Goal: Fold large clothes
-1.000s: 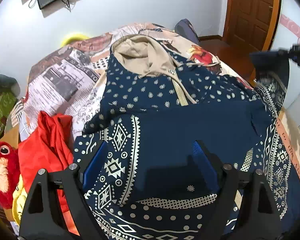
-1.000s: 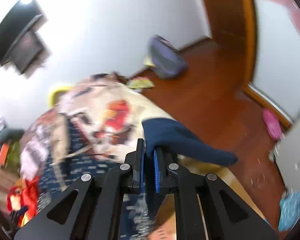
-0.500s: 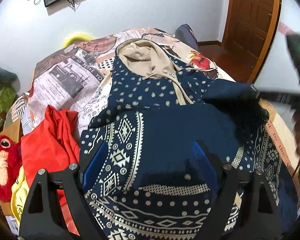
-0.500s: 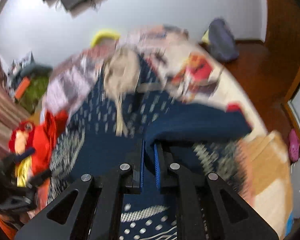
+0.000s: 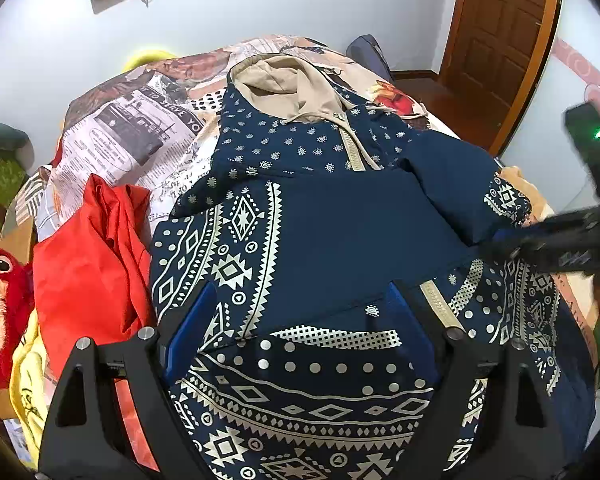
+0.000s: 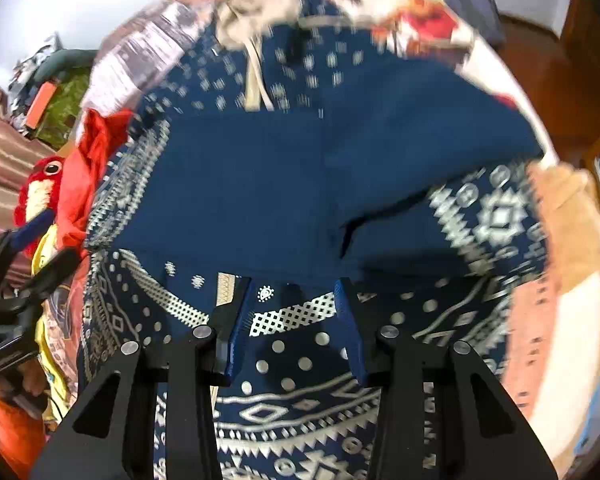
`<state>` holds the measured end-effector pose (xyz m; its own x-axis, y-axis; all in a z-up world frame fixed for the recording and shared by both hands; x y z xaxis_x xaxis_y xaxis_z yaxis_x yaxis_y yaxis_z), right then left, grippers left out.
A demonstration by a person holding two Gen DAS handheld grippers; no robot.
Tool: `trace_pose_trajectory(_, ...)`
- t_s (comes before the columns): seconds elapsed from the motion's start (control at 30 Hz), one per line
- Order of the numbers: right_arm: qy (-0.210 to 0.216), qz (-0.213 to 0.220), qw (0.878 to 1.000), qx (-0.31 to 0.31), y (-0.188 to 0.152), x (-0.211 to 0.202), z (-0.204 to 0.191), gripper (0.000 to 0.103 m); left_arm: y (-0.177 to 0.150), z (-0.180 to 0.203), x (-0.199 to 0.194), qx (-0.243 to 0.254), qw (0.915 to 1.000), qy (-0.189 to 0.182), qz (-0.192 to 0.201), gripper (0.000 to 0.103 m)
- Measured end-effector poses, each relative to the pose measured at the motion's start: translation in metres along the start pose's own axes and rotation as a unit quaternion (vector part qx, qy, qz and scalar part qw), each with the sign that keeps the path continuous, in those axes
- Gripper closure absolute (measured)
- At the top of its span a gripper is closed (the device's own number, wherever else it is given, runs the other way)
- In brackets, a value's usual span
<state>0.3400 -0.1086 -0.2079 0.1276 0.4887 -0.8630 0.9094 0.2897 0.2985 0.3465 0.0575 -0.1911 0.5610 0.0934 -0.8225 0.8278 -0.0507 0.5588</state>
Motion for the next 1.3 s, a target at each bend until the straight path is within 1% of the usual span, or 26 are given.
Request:
trace_pose_trajectory(0.1, -0.004, 0.044, 0.999, -0.001, 0.006, -0.029, 0.007, 0.063, 0.002, 0.000, 0.000, -0.005, 1.0000, -0.003, 0.003, 0.017)
trace_pose_trajectory(0.17, -0.009, 0.082, 0.997, 0.012, 0.013, -0.051, 0.020, 0.060, 0.004, 0.000, 0.000, -0.009, 0.9999, -0.005, 0.006, 0.017)
trace_pose_trajectory(0.23, -0.020, 0.107, 0.993, 0.034, 0.022, -0.062, 0.035, 0.044, 0.007, -0.001, 0.000, -0.014, 0.9998, -0.008, 0.008, 0.017)
trace_pose_trajectory(0.3, -0.024, 0.128, 0.989, 0.072, 0.029, -0.067, 0.056, 0.042, 0.009, -0.002, 0.002, -0.020, 0.9997, -0.012, 0.009, 0.017)
trace_pose_trajectory(0.37, -0.014, 0.132, 0.984, 0.115, 0.036, -0.064, 0.081, 0.042, 0.010, -0.003, 0.005, -0.026, 0.9995, -0.019, 0.007, 0.017)
trace_pose_trajectory(0.47, 0.001, 0.125, 0.978, 0.169, 0.043, -0.048, 0.112, 0.042, 0.011, -0.003, 0.013, -0.033, 0.9992, -0.023, 0.005, 0.017)
trace_pose_trajectory(0.6, 0.014, 0.106, 0.970, 0.218, 0.050, -0.014, 0.135, 0.042, 0.014, 0.000, 0.026, -0.034, 0.9991, -0.025, -0.001, 0.017)
trace_pose_trajectory(0.67, 0.019, 0.104, 0.963, 0.246, 0.054, 0.002, 0.149, 0.042, 0.015, 0.001, 0.033, -0.036, 0.9989, -0.029, -0.005, 0.017)
trace_pose_trajectory(0.7, 0.016, 0.108, 0.961, 0.253, 0.053, 0.001, 0.153, 0.043, 0.016, 0.001, 0.036, -0.038, 0.9988, -0.031, -0.006, 0.017)
trace_pose_trajectory(0.77, 0.007, 0.127, 0.957, 0.262, 0.059, 0.005, 0.160, 0.051, 0.016, 0.001, 0.041, -0.039, 0.9987, -0.032, -0.009, 0.017)
trace_pose_trajectory(0.8, 0.000, 0.134, 0.955, 0.265, 0.061, 0.004, 0.164, 0.059, 0.017, 0.001, 0.045, -0.041, 0.9986, -0.032, -0.011, 0.017)
trace_pose_trajectory(0.83, -0.008, 0.141, 0.953, 0.270, 0.064, 0.004, 0.168, 0.064, 0.016, 0.001, 0.048, -0.042, 0.9985, -0.032, -0.013, 0.017)
trace_pose_trajectory(0.87, -0.015, 0.145, 0.952, 0.270, 0.067, 0.004, 0.170, 0.067, 0.015, 0.001, 0.052, -0.043, 0.9985, -0.031, -0.017, 0.017)
trace_pose_trajectory(0.9, -0.022, 0.147, 0.951, 0.271, 0.069, 0.003, 0.174, 0.074, 0.014, 0.001, 0.056, -0.043, 0.9984, -0.028, -0.021, 0.017)
trace_pose_trajectory(0.93, -0.033, 0.150, 0.949, 0.274, 0.071, 0.003, 0.176, 0.085, 0.012, 0.001, 0.059, -0.044, 0.9984, -0.026, -0.024, 0.017)
trace_pose_trajectory(1.0, -0.050, 0.154, 0.949, 0.272, 0.074, 0.005, 0.177, 0.092, 0.008, 0.000, 0.064, -0.044, 0.9983, -0.025, -0.030, 0.017)
trace_pose_trajectory(1.03, -0.058, 0.158, 0.950, 0.264, 0.075, 0.003, 0.175, 0.093, 0.007, 0.000, 0.066, -0.045, 0.9982, -0.025, -0.032, 0.017)
trace_pose_trajectory(1.13, -0.107, 0.167, 0.957, 0.211, 0.078, -0.009, 0.157, 0.095, 0.004, -0.003, 0.067, -0.050, 0.9978, -0.027, -0.035, 0.017)
trace_pose_trajectory(1.2, -0.136, 0.185, 0.957, 0.177, 0.080, -0.021, 0.142, 0.095, 0.004, -0.005, 0.063, -0.053, 0.9977, -0.028, -0.033, 0.017)
trace_pose_trajectory(1.23, -0.140, 0.194, 0.957, 0.162, 0.081, -0.029, 0.133, 0.096, 0.005, -0.006, 0.061, -0.053, 0.9977, -0.028, -0.031, 0.017)
trace_pose_trajectory(1.3, -0.133, 0.211, 0.957, 0.145, 0.083, -0.045, 0.117, 0.096, 0.006, -0.009, 0.052, -0.055, 0.9979, -0.026, -0.022, 0.017)
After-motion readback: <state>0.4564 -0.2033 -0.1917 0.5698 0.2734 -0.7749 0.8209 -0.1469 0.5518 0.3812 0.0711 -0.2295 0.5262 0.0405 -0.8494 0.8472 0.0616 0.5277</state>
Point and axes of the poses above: each gripper's, at about its wrist camera, not at the fingertips, and x roughly the way its jaws point, z to its right, y to its top, the point moved 2 cm from there along x, roughly the way its jaws point, and after that the axes turned 7 degrees about y, right-handed, at the moved point
